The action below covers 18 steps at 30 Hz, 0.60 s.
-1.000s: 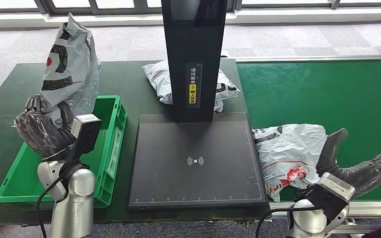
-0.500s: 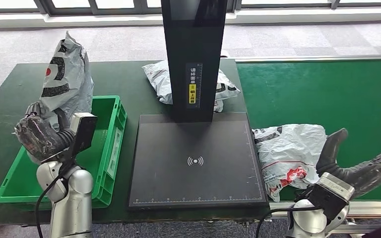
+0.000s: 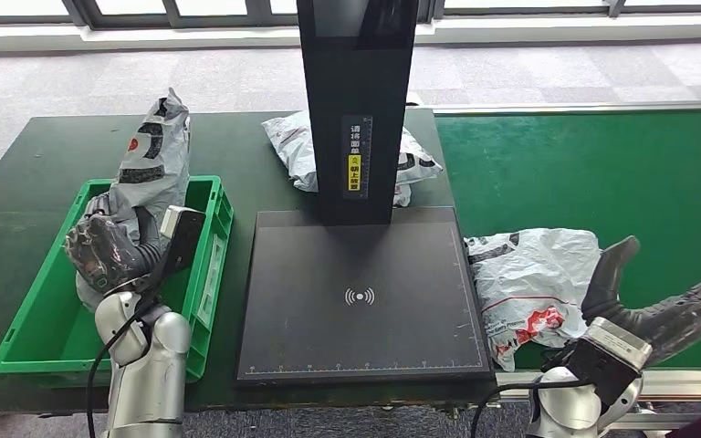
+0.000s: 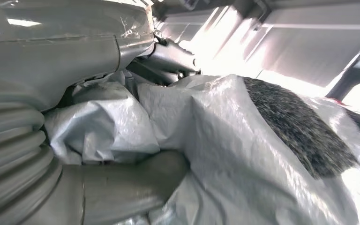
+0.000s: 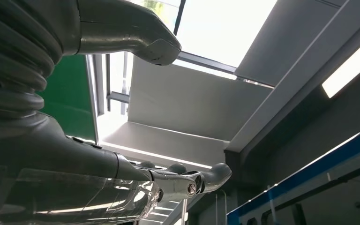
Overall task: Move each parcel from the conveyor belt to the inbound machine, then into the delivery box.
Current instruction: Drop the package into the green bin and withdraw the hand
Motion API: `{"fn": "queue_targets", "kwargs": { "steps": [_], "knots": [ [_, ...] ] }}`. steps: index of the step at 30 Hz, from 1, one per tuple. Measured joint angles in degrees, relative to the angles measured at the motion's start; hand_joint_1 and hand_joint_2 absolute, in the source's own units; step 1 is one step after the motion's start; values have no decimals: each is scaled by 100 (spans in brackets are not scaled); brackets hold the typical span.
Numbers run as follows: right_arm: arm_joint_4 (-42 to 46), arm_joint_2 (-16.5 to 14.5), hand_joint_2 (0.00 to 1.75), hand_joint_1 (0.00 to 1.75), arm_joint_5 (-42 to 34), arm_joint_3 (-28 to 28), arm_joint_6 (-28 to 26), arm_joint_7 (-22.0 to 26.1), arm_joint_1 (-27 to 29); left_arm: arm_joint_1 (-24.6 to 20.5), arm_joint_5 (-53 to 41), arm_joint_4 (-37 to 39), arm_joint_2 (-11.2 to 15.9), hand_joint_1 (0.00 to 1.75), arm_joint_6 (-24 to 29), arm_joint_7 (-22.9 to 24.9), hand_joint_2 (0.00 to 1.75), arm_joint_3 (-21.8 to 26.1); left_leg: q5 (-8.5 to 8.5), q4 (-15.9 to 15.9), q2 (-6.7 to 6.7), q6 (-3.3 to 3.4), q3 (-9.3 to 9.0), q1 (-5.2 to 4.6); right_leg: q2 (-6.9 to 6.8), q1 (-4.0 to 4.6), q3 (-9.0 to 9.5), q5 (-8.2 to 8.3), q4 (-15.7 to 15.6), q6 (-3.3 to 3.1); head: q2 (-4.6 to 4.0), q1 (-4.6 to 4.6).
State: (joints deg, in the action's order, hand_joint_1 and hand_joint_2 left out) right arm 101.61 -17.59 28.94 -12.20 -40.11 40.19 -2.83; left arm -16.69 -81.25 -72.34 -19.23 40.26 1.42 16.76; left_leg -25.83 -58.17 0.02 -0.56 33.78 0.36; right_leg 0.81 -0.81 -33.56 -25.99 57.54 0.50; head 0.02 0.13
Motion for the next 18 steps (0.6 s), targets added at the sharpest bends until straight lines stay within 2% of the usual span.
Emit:
{"fn": "queue_targets", "kwargs": {
  "steps": [2,6,18],
  "knots": [
    [0,0,175,0,4,0,1,0,0,-55,-134,194,-14,0,0,160,175,20,0,0,0,0,0,0,0,0,0,0,0,0,0,0],
    [-2,0,175,0,4,0,2,0,0,-149,-258,511,-56,0,0,225,0,143,0,0,-1,0,0,0,0,0,1,0,0,0,0,-1],
    [-27,0,175,0,4,0,2,0,-2,-216,-123,800,-98,0,0,196,0,339,0,0,-1,0,2,0,-1,0,0,0,0,0,0,0]
  ]
}}
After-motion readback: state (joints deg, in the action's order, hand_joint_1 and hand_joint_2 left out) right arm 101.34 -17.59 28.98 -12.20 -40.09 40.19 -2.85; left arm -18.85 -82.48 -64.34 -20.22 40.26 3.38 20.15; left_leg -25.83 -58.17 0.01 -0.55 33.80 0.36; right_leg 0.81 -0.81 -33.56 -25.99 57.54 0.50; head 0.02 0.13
